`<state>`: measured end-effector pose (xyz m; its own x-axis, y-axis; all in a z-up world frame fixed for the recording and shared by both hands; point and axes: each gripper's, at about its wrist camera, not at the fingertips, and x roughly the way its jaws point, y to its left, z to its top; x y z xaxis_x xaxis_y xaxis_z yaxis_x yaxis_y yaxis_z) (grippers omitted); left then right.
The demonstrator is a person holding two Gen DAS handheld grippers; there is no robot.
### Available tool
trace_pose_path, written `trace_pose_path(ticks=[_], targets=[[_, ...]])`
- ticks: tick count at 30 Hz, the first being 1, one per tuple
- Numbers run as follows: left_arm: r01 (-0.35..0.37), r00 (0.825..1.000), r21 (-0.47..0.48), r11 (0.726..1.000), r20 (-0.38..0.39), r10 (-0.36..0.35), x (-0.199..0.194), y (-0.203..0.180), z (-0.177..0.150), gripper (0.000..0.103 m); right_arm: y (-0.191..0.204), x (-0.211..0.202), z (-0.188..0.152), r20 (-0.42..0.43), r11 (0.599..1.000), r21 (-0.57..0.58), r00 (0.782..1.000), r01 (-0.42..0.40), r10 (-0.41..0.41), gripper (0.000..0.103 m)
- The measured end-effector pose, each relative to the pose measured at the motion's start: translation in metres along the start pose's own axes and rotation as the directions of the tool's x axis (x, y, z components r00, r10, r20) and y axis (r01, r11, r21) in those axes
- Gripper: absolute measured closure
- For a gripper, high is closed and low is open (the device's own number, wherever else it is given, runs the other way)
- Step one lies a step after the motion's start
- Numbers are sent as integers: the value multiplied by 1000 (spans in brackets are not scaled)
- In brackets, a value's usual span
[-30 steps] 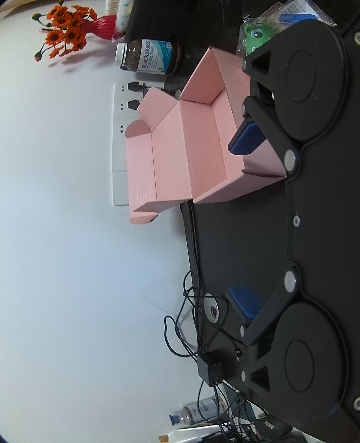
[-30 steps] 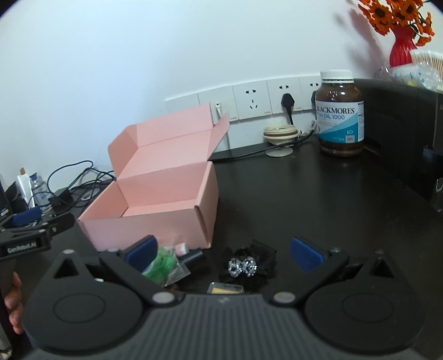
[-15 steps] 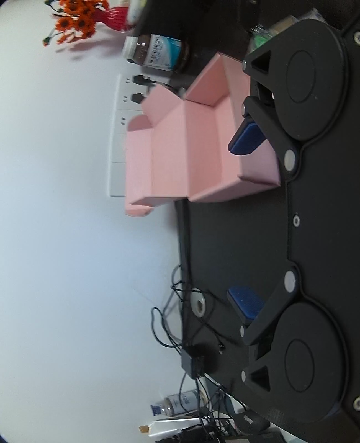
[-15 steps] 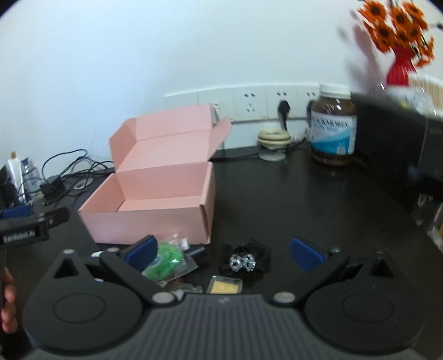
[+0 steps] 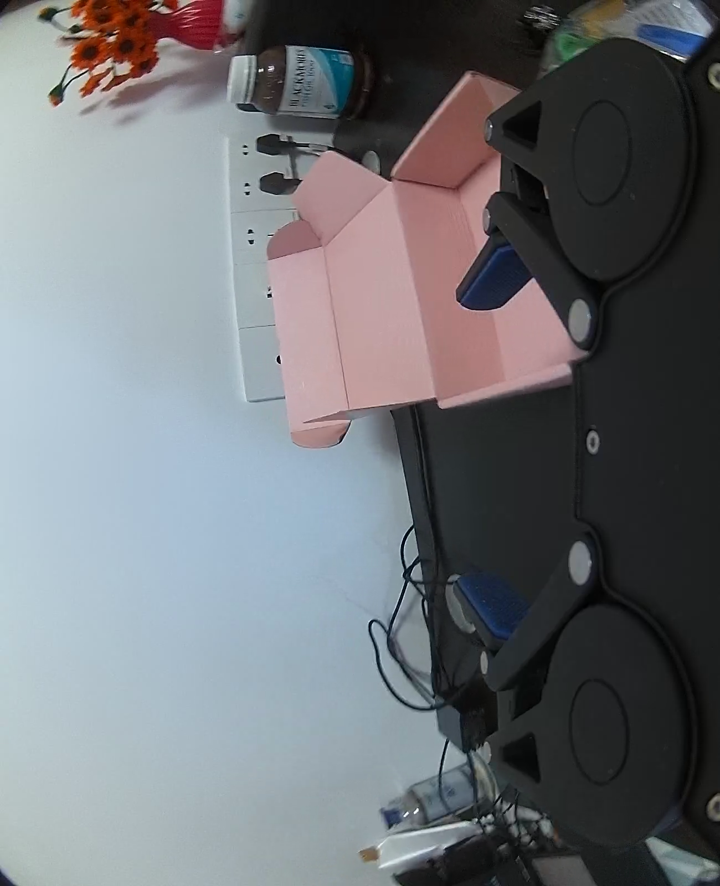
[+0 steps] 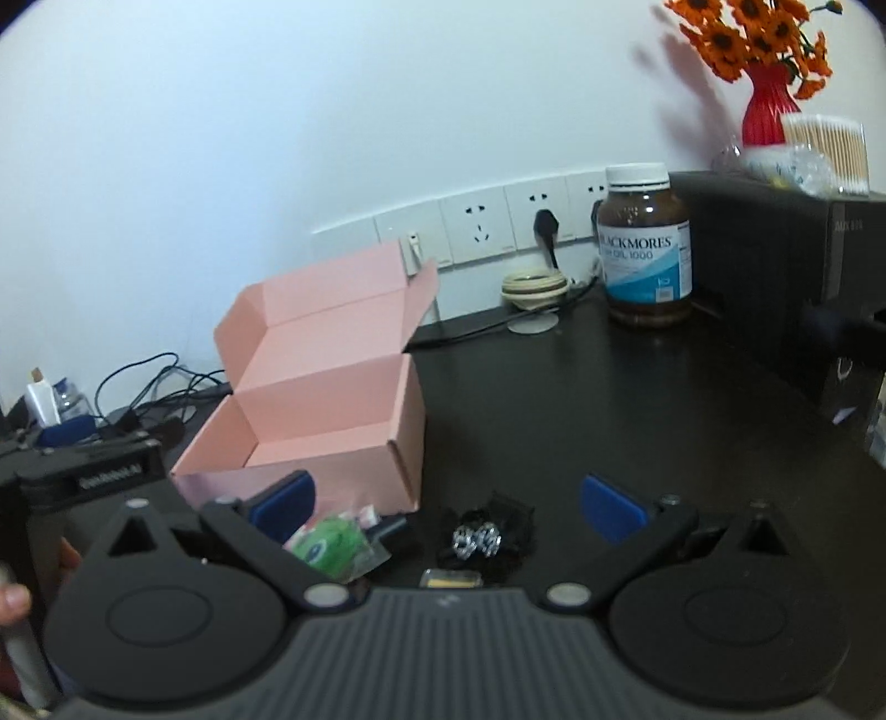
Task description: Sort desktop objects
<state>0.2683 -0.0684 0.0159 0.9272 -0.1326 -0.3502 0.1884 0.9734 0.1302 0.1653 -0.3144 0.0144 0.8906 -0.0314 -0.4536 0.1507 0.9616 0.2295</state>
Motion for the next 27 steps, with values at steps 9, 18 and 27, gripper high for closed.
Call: trace_pose_path(ticks=[9, 18, 27], targets=[[49, 998, -24, 999, -30, -49, 18, 9, -13, 0, 15, 45, 23, -46, 993, -116, 998, 27, -33, 1], [78, 990, -140, 987, -109, -94, 40, 30, -9, 0, 24, 98, 39, -166, 995, -82, 984, 48, -61, 1], [60, 989, -111, 992, -130, -74, 41, 27, -11, 0, 24, 111, 38, -215, 993, -94, 973, 69, -88, 1]])
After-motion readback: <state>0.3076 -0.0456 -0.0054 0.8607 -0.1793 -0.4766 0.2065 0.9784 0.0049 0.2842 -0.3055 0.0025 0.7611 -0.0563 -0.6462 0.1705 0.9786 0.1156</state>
